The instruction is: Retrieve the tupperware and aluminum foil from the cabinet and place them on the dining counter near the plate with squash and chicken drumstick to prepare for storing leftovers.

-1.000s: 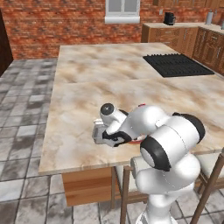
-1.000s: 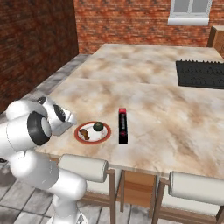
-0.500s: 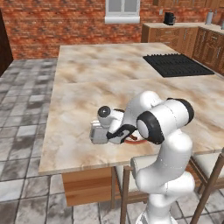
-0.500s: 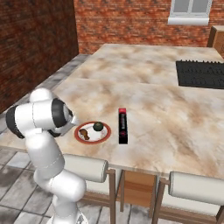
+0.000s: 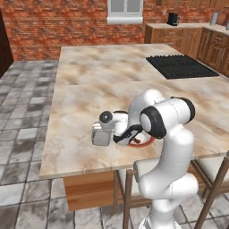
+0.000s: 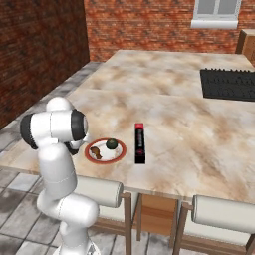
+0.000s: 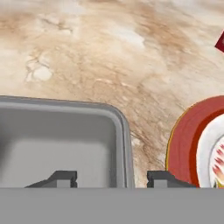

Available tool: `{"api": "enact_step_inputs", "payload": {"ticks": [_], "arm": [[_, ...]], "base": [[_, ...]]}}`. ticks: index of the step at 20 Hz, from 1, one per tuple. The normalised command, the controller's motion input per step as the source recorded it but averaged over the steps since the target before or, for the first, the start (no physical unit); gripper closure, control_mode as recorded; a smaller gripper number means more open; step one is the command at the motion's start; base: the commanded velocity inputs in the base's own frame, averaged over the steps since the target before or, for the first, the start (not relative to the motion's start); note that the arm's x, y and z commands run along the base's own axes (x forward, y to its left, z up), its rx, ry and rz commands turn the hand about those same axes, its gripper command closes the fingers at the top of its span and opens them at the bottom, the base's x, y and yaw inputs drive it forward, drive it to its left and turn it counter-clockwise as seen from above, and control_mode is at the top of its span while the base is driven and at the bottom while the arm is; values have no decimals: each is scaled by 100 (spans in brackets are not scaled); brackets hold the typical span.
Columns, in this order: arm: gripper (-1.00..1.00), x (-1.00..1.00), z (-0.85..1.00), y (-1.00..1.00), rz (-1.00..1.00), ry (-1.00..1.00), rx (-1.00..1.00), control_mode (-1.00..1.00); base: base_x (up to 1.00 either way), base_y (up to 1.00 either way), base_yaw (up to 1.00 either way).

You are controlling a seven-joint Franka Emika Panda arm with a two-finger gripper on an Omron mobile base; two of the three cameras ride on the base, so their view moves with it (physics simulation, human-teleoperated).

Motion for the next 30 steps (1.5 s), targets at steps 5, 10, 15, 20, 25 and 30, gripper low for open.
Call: {"api": "enact_step_inputs", "payload": {"ticks": [5,10,15,20,25,30], "arm": [[-100,-6,100,-1,-3,-1,0,-100],[-100,-47,100,-4,-6,-1,0,-100],[-100,-58,100,-18,-12,0,0,-100],[-100,-55,100,-21,-17,0,0,-100],[-100,-69,98,-28,-14,0,0,-100],[-100,-100,57,-52,-9,-2,0,-100]], "base": [[0,0,0],[0,0,0],[0,0,0],[0,0,0],[0,0,0],[0,0,0]]}}
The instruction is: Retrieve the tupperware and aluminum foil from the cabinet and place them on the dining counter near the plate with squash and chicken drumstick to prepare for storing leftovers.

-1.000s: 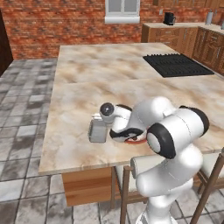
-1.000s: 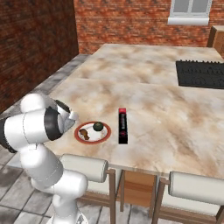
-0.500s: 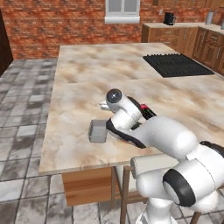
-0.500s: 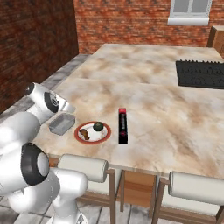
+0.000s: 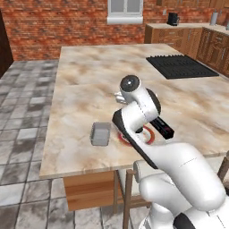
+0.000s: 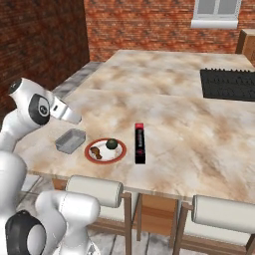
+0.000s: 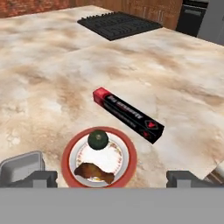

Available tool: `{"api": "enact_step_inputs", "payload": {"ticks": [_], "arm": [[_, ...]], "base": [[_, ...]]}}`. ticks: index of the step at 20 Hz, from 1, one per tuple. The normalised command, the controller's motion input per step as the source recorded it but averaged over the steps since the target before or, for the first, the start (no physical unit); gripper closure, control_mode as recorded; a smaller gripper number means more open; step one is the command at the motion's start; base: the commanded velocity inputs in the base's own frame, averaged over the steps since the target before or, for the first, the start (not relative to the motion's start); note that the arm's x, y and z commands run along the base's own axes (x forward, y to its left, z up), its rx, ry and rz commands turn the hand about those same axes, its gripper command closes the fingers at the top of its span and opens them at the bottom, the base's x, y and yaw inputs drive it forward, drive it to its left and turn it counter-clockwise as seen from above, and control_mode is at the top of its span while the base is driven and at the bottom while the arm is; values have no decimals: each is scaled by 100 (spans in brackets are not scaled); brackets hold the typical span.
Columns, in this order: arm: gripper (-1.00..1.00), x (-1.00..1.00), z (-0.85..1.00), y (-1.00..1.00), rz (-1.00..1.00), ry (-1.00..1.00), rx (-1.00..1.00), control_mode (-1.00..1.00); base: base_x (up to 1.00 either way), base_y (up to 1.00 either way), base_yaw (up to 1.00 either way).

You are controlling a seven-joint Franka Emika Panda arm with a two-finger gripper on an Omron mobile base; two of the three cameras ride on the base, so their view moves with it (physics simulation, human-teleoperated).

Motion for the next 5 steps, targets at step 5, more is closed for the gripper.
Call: {"api": "enact_step_inputs", "payload": {"ticks": [5], "arm": [[-100,-98,6,-84,2,-13,0,-100]], "base": [[0,0,0]]}}
